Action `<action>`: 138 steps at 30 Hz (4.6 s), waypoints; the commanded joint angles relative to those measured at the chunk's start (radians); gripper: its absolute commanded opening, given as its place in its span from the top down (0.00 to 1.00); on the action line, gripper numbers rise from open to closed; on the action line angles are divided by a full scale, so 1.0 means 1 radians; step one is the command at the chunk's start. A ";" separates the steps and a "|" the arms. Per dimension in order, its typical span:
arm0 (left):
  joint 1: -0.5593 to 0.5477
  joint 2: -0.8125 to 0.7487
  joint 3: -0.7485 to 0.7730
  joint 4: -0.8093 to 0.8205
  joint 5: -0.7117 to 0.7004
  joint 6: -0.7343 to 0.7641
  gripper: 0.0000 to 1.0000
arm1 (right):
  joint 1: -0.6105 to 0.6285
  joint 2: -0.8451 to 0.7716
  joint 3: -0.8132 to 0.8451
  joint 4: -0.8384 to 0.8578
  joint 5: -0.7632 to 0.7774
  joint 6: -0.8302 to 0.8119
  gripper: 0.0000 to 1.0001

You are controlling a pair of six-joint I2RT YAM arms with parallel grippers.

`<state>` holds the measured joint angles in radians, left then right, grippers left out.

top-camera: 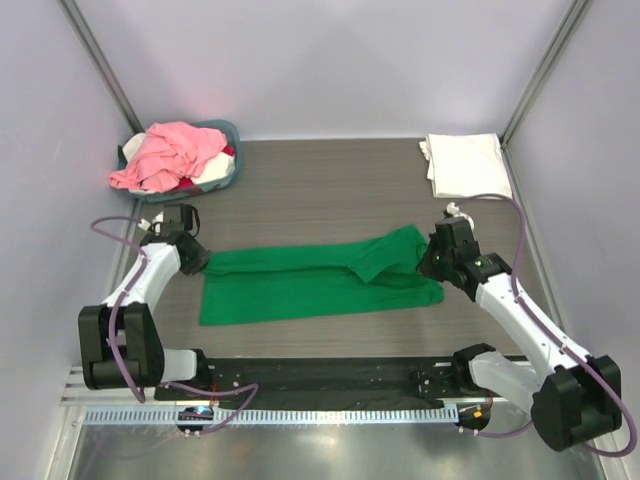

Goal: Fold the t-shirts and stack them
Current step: Fold the tshirt

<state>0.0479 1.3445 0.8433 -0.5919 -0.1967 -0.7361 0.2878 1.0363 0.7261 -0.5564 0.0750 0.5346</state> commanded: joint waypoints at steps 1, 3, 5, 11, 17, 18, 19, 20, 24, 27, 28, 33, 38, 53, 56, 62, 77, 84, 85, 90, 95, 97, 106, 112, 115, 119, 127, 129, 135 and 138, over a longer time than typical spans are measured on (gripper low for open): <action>0.001 -0.085 -0.061 -0.014 -0.061 -0.077 0.84 | -0.004 -0.090 -0.088 -0.005 0.101 0.172 0.87; 0.012 -0.106 -0.087 -0.016 -0.075 -0.086 0.54 | -0.003 -0.108 -0.129 -0.005 0.079 0.218 0.57; 0.018 -0.114 -0.087 -0.022 -0.086 -0.089 0.28 | -0.003 -0.101 -0.145 -0.005 0.071 0.235 0.23; 0.018 -0.139 -0.020 -0.045 -0.087 -0.065 0.22 | -0.003 -0.067 -0.088 -0.011 0.054 0.203 0.21; -0.037 -0.124 0.039 -0.043 -0.073 -0.022 0.28 | 0.005 0.016 -0.021 0.081 -0.062 0.177 0.24; -0.078 -0.111 0.045 -0.042 -0.064 0.000 0.29 | 0.008 0.033 -0.013 0.104 -0.070 0.186 0.24; -0.098 -0.098 0.062 -0.045 -0.061 0.006 0.29 | 0.011 0.060 -0.007 0.116 -0.108 0.191 0.24; -0.120 -0.059 0.069 -0.051 -0.066 0.010 0.30 | 0.016 0.105 0.002 0.130 -0.135 0.200 0.24; -0.229 0.043 0.091 -0.066 -0.054 0.004 0.31 | 0.017 0.249 0.003 0.216 -0.199 0.228 0.24; -0.266 0.131 0.109 -0.068 -0.026 0.009 0.34 | 0.014 0.341 0.009 0.233 -0.196 0.228 0.24; -0.272 0.148 0.117 -0.074 -0.021 0.012 0.34 | 0.016 0.362 0.010 0.234 -0.192 0.225 0.24; -0.284 0.209 0.125 -0.101 0.008 0.023 0.36 | -0.013 0.488 0.056 0.236 -0.170 0.209 0.23; -0.287 0.217 0.088 -0.137 0.051 -0.002 0.37 | -0.084 0.677 0.215 0.234 -0.181 0.176 0.23; -0.655 0.031 -0.214 0.194 0.384 -0.638 0.36 | -0.019 1.547 1.433 0.087 -0.394 0.133 0.26; -0.782 0.070 -0.204 0.276 0.402 -0.706 0.36 | 0.004 1.669 1.605 0.084 -0.437 0.151 0.26; -0.871 0.156 -0.127 0.314 0.428 -0.714 0.35 | 0.016 1.746 1.708 0.141 -0.477 0.172 0.26; -0.947 0.035 0.249 -0.195 0.091 -0.528 0.28 | 0.024 1.472 1.710 0.188 -0.523 0.145 0.18; -0.860 -0.128 0.301 -0.405 -0.064 -0.434 0.25 | 0.028 1.043 1.313 0.052 -0.407 0.111 0.18; -0.824 -0.180 0.260 -0.392 -0.055 -0.427 0.25 | 0.040 0.933 1.173 0.032 -0.356 0.104 0.18; -0.783 -0.309 0.133 -0.356 -0.034 -0.402 0.26 | 0.137 0.570 0.703 -0.057 -0.224 0.148 0.18; -0.780 -0.392 -0.022 -0.244 0.055 -0.411 0.27 | 0.313 0.276 0.235 0.009 -0.210 0.367 0.21; -0.780 -0.426 -0.088 -0.212 0.066 -0.430 0.29 | 0.401 0.162 0.091 0.033 -0.193 0.424 0.23; -0.780 -0.490 -0.243 -0.112 0.128 -0.445 0.30 | 0.585 0.057 -0.221 0.261 -0.217 0.616 0.49; -0.780 -0.475 -0.303 -0.071 0.169 -0.459 0.31 | 0.614 0.131 -0.261 0.357 -0.250 0.631 0.56; -0.781 -0.479 -0.342 -0.048 0.184 -0.471 0.33 | 0.625 0.162 -0.267 0.371 -0.261 0.627 0.56; -0.781 -0.496 -0.383 -0.042 0.207 -0.488 0.33 | 0.633 0.180 -0.267 0.378 -0.271 0.625 0.61; -0.801 -0.466 -0.455 0.029 0.283 -0.511 0.35 | 0.648 0.188 -0.309 0.377 -0.279 0.631 0.66; -0.807 -0.466 -0.458 0.032 0.278 -0.522 0.36 | 0.652 0.185 -0.317 0.375 -0.277 0.637 0.66; -0.821 -0.464 -0.492 0.076 0.283 -0.545 0.42 | 0.656 0.165 -0.346 0.372 -0.262 0.642 0.66; -0.830 -0.453 -0.501 0.095 0.283 -0.552 0.46 | 0.656 0.171 -0.353 0.383 -0.262 0.643 0.66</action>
<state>-0.7727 0.8783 0.3607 -0.5472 0.0734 -1.2720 0.9344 1.2079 0.3977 -0.1604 -0.2111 1.1774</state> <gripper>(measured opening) 0.556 0.342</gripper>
